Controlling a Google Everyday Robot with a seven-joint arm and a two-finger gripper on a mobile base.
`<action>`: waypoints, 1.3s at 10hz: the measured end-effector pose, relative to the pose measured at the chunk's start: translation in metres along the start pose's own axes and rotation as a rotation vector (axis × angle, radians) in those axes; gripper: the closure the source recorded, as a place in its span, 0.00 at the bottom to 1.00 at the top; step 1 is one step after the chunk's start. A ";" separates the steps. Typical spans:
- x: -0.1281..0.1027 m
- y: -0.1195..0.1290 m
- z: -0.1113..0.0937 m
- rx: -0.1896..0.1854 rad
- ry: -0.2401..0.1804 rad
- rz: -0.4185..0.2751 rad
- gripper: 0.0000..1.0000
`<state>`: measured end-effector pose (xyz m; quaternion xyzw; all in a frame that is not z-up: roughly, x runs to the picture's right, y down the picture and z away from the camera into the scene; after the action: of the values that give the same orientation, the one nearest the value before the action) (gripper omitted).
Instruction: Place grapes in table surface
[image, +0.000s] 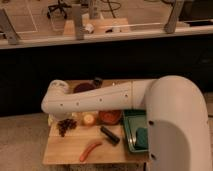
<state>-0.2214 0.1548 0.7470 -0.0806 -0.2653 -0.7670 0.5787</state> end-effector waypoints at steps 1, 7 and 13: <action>0.002 -0.001 0.007 0.004 -0.007 -0.013 0.20; 0.019 0.000 0.045 -0.015 -0.027 -0.070 0.20; 0.027 -0.002 0.086 0.013 -0.038 -0.162 0.20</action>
<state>-0.2474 0.1757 0.8312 -0.0695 -0.2869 -0.8079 0.5100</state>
